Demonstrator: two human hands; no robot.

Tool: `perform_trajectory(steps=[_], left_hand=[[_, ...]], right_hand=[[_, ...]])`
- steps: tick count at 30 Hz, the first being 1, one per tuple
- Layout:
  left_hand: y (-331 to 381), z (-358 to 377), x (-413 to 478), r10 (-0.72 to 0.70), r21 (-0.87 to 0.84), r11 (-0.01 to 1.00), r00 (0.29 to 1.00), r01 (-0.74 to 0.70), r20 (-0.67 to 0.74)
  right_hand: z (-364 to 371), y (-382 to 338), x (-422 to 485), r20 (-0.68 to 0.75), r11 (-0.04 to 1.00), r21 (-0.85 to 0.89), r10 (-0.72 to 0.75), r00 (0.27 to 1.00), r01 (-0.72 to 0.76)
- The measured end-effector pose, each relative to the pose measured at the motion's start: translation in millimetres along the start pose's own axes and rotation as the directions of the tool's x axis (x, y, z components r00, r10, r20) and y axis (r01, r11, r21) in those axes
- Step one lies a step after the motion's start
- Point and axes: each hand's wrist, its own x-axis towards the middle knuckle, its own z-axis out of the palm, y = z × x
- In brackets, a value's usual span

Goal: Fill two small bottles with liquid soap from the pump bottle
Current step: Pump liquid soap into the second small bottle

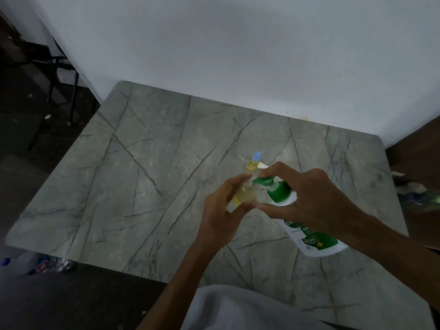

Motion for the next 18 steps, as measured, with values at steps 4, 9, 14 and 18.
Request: perform_trajectory(steps=[4,9,14,18], left_hand=[[1.2,1.8,-0.3,0.018,-0.009,1.000,1.000,-0.018,0.009],[2.1,-0.5,0.9,-0.015,-0.046,0.999,1.000,0.015,-0.015],[-0.7,-0.6,-0.3,-0.008,-0.019,1.000,1.000,0.008,-0.009],[-0.7,2.5,-0.2,0.026,0.046,0.999,0.999,-0.027,0.020]], right_hand=[[-0.9,-0.4,1.8,0.000,1.000,-0.003,0.026,1.000,-0.026],[-1.8,-0.9,3.2,0.045,0.999,-0.035,0.015,0.999,-0.014],[0.3,0.1,0.6,0.017,1.000,0.001,0.012,1.000,-0.012],[0.2,0.0,0.2,-0.011,0.999,0.030,0.040,0.999,-0.040]])
